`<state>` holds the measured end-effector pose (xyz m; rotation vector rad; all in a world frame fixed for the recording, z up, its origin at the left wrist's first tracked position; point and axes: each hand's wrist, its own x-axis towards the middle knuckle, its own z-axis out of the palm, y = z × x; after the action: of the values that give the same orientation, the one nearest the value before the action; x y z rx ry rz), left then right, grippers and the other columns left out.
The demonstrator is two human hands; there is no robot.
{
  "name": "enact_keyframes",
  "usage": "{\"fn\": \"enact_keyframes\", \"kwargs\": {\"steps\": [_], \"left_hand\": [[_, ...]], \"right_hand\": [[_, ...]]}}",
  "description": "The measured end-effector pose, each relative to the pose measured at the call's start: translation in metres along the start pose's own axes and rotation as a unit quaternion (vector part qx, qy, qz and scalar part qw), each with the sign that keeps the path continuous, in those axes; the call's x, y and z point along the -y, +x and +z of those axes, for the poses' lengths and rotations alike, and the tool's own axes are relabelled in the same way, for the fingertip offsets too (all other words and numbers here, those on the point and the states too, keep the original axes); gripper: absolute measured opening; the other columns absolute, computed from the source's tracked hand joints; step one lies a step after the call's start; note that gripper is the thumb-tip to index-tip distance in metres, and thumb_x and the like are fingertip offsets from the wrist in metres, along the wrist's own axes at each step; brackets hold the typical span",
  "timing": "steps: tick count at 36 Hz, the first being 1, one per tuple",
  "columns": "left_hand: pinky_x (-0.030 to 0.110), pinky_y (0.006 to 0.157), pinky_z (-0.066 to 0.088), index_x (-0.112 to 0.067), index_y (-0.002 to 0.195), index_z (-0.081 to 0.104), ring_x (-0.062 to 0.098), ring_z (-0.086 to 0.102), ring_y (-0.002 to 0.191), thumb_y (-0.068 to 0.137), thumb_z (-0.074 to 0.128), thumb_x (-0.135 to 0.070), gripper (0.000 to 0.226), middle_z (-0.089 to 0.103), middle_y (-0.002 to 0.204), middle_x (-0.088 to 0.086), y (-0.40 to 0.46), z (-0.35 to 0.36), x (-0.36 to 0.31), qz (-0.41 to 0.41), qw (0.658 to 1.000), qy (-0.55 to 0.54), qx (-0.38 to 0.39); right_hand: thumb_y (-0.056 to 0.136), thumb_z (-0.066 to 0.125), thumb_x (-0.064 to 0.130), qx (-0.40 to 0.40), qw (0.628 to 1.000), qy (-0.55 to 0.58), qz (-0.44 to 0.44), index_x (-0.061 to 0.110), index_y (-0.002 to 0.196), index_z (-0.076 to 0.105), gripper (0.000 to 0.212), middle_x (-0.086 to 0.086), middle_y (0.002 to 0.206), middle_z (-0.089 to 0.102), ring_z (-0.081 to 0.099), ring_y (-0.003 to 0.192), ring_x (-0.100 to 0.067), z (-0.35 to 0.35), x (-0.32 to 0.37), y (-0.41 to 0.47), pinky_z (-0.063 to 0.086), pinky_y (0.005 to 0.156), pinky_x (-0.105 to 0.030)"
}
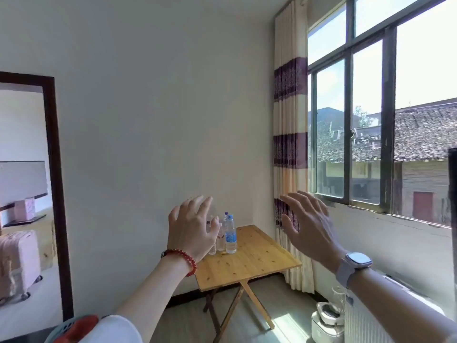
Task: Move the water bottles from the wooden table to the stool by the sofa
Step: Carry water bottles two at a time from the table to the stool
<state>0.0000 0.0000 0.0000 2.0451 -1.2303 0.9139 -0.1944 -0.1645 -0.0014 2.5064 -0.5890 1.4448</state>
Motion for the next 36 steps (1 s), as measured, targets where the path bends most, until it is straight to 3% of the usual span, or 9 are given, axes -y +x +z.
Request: {"fn": "enact_keyframes", "kwargs": {"steps": [8,15,23,28,32,36], "left_hand": [[0.04,0.098,0.038,-0.017,0.121,0.054,0.019,0.051,0.115,0.088,0.05,-0.031,0.036,0.059,0.123,0.001,0.03,0.091,0.04,-0.016,0.999,-0.042,-0.013],[0.035,0.092,0.042,-0.017,0.111,0.059,0.02,0.054,0.109,0.088,0.049,-0.026,0.027,0.062,0.116,0.003,0.082,0.214,0.077,-0.064,0.994,-0.089,0.032],[0.021,0.081,0.042,-0.017,0.109,0.06,0.016,0.057,0.101,0.088,0.051,-0.024,0.024,0.063,0.111,0.003,0.145,0.343,0.125,-0.138,0.974,-0.164,0.075],[0.019,0.079,0.041,-0.017,0.108,0.06,0.011,0.056,0.097,0.088,0.051,-0.023,0.022,0.064,0.111,0.001,0.158,0.423,0.172,-0.178,0.962,-0.179,0.107],[0.02,0.081,0.042,-0.017,0.108,0.06,0.012,0.056,0.099,0.089,0.051,-0.023,0.022,0.063,0.111,0.002,0.178,0.49,0.225,-0.202,0.955,-0.178,0.127],[0.02,0.081,0.041,-0.016,0.109,0.059,0.008,0.052,0.095,0.089,0.051,-0.023,0.023,0.062,0.11,0.003,0.205,0.56,0.285,-0.221,0.948,-0.182,0.14]], "right_hand": [[0.087,0.054,0.021,0.027,0.996,0.065,0.052,0.014,0.108,0.064,0.024,-0.005,0.109,0.067,0.057,0.107,-0.023,0.108,-0.033,0.016,0.049,0.088,-0.046],[0.091,0.047,0.024,0.11,0.979,0.123,0.115,0.02,0.112,0.062,0.026,0.001,0.11,0.066,0.06,0.098,-0.015,0.236,-0.09,0.047,0.05,0.079,-0.029],[0.09,0.047,0.019,0.175,0.927,0.245,0.223,0.017,0.109,0.062,0.025,-0.005,0.104,0.069,0.064,0.094,-0.019,0.39,-0.145,0.085,0.053,0.082,-0.038],[0.09,0.045,0.02,0.234,0.903,0.267,0.242,0.017,0.11,0.061,0.026,-0.002,0.103,0.069,0.061,0.087,-0.011,0.493,-0.161,0.091,0.046,0.074,-0.02],[0.091,0.044,0.021,0.265,0.888,0.272,0.259,0.019,0.111,0.06,0.026,-0.001,0.103,0.068,0.062,0.09,-0.012,0.578,-0.17,0.106,0.05,0.08,-0.026],[0.091,0.043,0.02,0.269,0.878,0.272,0.287,0.017,0.111,0.06,0.026,-0.001,0.102,0.067,0.061,0.084,-0.014,0.666,-0.176,0.129,0.048,0.075,-0.025]]}}
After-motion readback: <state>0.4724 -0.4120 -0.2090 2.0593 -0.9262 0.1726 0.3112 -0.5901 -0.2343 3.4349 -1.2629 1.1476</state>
